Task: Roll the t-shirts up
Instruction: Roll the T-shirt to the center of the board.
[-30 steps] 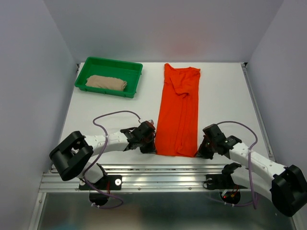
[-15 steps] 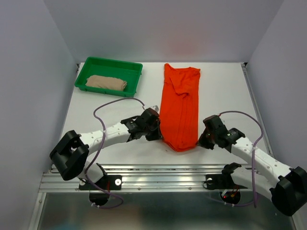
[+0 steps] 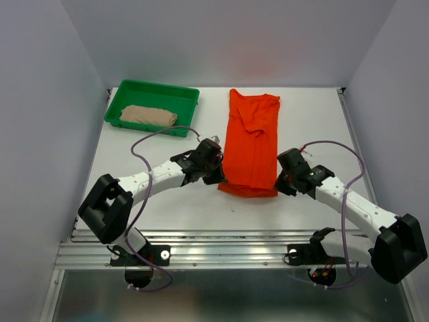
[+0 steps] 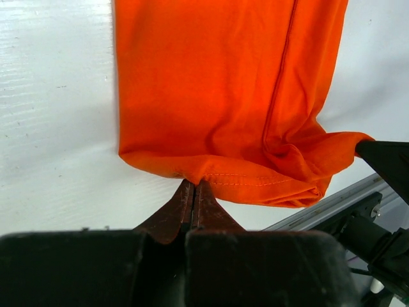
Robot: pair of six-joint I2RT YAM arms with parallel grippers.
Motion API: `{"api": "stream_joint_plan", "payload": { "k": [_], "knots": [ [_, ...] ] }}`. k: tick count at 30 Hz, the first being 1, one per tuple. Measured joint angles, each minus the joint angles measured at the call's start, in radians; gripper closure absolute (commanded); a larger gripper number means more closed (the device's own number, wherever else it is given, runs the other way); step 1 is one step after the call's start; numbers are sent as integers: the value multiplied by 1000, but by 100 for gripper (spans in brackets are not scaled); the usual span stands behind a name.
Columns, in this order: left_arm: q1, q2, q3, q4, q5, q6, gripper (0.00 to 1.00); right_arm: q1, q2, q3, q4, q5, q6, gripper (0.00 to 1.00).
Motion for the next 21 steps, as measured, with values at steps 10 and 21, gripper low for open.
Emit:
{"api": "stream_joint_plan", "payload": {
  "k": [10,21],
  "knots": [
    [5,11,2,-1,0,2,100,0,20,3,5,6,-5,99],
    [19,71,2,0,-6,2,100,0,94,16,9,53,-17,99]
  ]
}}
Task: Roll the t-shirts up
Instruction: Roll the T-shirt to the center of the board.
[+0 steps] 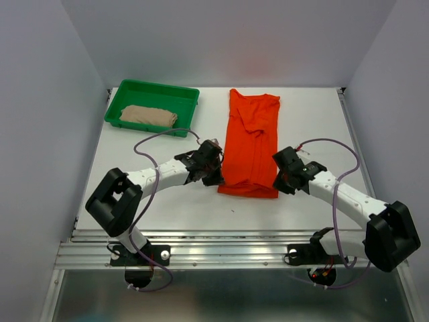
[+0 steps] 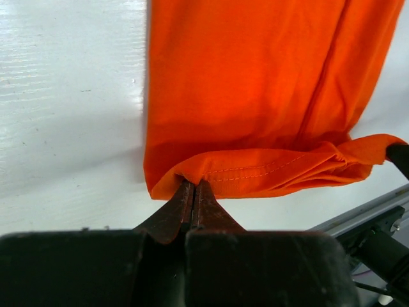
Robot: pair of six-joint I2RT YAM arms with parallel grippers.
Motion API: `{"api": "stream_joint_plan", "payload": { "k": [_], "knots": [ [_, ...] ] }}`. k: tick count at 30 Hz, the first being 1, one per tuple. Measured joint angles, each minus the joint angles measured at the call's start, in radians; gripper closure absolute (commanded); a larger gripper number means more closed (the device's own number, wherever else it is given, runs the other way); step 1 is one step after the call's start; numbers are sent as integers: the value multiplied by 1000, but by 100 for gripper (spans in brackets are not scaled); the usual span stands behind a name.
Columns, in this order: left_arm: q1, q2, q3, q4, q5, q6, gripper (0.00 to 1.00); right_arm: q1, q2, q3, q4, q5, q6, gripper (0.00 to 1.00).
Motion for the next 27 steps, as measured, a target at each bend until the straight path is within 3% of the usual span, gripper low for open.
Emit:
{"api": "stream_joint_plan", "payload": {
  "k": [15,19,20,21,23,27],
  "knots": [
    [18,85,58,-1,-40,30,100,0,93,53,48,57,-30,95],
    [24,110,95,-2,-51,48,73,0,124,64,58,77,-37,77],
    [24,117,104,-3,-54,54,55,0,132,72,58,82,-40,62],
    [24,121,107,-3,-54,56,48,0,138,79,58,86,-41,55],
    [24,124,113,-11,-59,64,42,0,143,96,62,98,-49,38],
    [24,118,116,-31,-97,69,41,0,108,107,71,150,-49,38]
  ]
}}
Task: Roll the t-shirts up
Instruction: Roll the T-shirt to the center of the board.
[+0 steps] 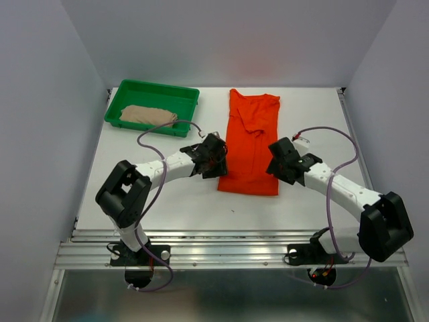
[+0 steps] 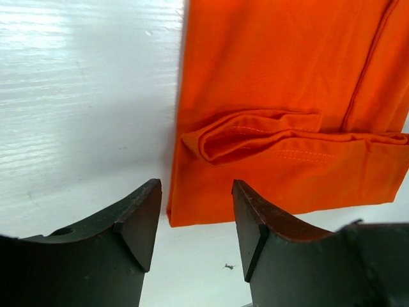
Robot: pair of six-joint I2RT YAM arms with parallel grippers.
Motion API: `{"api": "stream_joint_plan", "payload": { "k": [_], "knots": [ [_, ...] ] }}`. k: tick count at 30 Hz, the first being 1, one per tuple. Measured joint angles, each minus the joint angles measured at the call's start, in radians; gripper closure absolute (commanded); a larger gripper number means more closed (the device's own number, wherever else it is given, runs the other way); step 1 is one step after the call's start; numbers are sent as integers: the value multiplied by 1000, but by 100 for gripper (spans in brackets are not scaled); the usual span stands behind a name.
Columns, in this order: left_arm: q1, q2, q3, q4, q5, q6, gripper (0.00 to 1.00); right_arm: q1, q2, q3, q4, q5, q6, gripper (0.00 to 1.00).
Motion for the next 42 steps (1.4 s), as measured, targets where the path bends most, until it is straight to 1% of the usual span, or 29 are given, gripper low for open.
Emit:
{"api": "stream_joint_plan", "payload": {
  "k": [1,2,3,4,5,6,7,9,10,14,18,21,27,33,42],
  "knots": [
    [0,-5,0,-9,-17,1,42,0,-13,0,0,8,-2,39],
    [0,-23,0,-17,-37,3,47,0,-35,0,0,19,-4,40],
    [0,-35,0,-23,-48,5,56,0,-51,0,0,22,-6,42],
    [0,-63,0,-33,-70,8,71,0,-67,0,0,23,-11,46],
    [0,-90,0,-38,-82,8,100,0,-89,1,0,21,-14,60],
    [0,-121,0,-40,-93,16,100,0,-100,2,0,14,-20,68],
    [0,-165,0,-39,-102,23,100,0,-105,2,1,5,-24,84],
    [-2,-213,0,-33,-98,31,100,0,-108,2,7,-33,-33,96],
    [-3,-227,-1,-27,-95,34,100,1,-106,-3,18,-61,-32,99],
    [-27,-227,-10,16,-38,51,100,7,-90,-42,58,-124,-32,99],
    [-49,-133,-10,55,27,67,100,7,-40,-51,64,-143,-33,99],
    [-54,-60,-10,72,40,76,100,7,-5,-51,73,-139,-39,99],
    [-52,26,-1,77,34,91,100,7,90,-51,80,-113,-68,99],
    [-45,58,19,82,6,103,100,6,180,-51,107,-85,-105,99],
    [-28,98,19,92,-49,108,100,6,189,-51,143,-68,-150,99]
  ]
}}
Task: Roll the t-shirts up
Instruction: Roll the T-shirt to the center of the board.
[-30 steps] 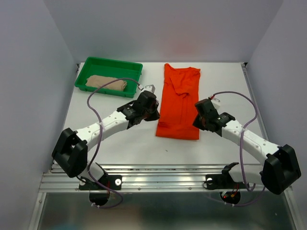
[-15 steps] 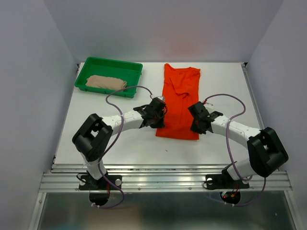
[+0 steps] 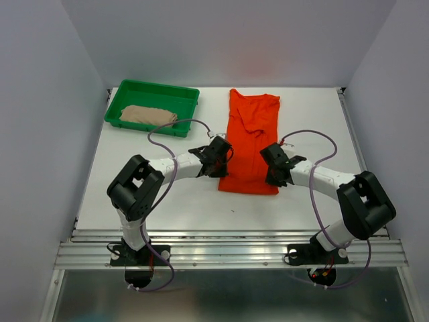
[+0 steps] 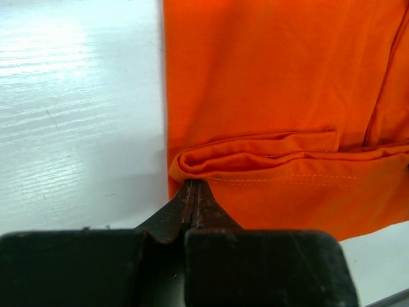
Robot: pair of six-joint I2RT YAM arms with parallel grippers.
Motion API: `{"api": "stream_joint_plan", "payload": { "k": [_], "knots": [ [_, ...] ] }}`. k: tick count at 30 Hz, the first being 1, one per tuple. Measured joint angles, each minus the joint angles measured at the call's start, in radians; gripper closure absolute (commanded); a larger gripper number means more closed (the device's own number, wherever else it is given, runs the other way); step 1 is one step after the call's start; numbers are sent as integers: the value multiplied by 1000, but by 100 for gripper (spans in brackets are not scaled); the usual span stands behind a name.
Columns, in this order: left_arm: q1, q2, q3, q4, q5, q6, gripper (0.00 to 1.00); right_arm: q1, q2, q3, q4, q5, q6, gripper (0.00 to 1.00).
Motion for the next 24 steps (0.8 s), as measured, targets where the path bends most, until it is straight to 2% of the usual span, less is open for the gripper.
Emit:
{"api": "stream_joint_plan", "payload": {
  "k": [3,9,12,16,17,18,23,24],
  "knots": [
    [8,0,0,-1,-11,1,100,0,-34,0,-2,-3,-14,96],
    [13,-16,0,-31,-51,1,100,0,-209,0,-8,-10,-44,91],
    [15,-84,0,-66,-67,0,100,0,-259,7,-29,-12,-69,91],
    [18,-199,0,-73,-60,-2,100,0,-245,10,-49,-21,-88,86],
    [19,-225,0,-72,-51,-5,100,0,-238,10,-56,-23,-89,78],
    [19,-240,0,-72,-43,-8,100,0,-229,10,-64,-26,-88,74],
    [20,-256,-10,-68,-5,-25,100,0,-203,5,-87,-40,-84,81],
    [20,-252,-21,-67,6,-28,100,0,-204,3,-86,-43,-83,85]
  ]
}}
